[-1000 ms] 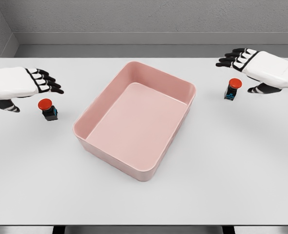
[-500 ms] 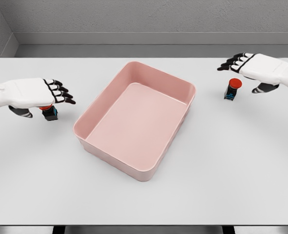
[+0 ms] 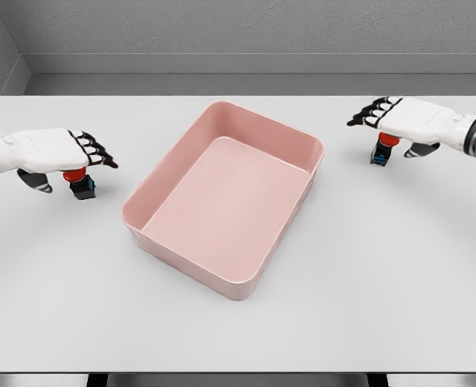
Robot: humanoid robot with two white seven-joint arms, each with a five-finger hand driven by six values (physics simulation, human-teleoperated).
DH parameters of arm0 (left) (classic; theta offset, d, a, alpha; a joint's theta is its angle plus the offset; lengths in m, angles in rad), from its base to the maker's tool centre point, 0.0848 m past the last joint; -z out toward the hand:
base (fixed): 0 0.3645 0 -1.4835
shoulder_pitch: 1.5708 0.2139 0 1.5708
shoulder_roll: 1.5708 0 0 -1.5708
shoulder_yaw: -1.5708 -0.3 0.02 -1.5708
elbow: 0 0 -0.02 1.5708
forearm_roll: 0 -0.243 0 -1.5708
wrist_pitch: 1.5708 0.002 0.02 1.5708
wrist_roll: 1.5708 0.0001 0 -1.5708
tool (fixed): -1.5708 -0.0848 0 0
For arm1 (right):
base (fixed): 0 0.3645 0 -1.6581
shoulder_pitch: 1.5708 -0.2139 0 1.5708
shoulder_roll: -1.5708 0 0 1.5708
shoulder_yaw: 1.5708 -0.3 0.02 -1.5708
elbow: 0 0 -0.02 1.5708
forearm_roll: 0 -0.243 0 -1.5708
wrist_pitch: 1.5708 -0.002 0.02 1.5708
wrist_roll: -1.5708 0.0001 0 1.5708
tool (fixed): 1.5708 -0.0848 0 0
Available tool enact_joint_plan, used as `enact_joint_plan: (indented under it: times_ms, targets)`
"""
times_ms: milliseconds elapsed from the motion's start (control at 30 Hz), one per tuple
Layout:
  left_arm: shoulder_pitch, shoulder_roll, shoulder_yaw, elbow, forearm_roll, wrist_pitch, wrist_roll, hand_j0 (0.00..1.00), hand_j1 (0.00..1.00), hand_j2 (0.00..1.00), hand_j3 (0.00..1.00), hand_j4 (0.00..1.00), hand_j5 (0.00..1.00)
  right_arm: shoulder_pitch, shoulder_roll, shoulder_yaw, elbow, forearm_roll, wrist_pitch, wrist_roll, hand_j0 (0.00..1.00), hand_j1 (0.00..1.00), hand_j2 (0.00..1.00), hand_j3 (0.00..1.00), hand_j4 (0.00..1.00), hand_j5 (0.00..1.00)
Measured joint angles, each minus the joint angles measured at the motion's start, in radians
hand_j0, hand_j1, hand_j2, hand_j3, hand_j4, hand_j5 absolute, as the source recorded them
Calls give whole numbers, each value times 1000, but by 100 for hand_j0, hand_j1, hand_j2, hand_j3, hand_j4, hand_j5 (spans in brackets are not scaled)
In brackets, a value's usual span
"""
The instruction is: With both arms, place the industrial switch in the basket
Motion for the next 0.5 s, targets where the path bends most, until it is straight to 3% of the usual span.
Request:
enact_joint_plan:
  times_ms: [233, 500]
  targets:
    - [-6, -57, -1, 76, -79, 1, 0, 95, 95, 95, 95, 95, 95, -6, 29, 0, 41, 29, 0, 1, 100, 100, 100, 100, 100, 100]
    - [-5, -97, -32, 95, -150, 63, 0, 90, 90, 90, 90, 90, 90, -20, 65, -1, 109, 62, 0, 0, 100, 100, 100, 100, 100, 100]
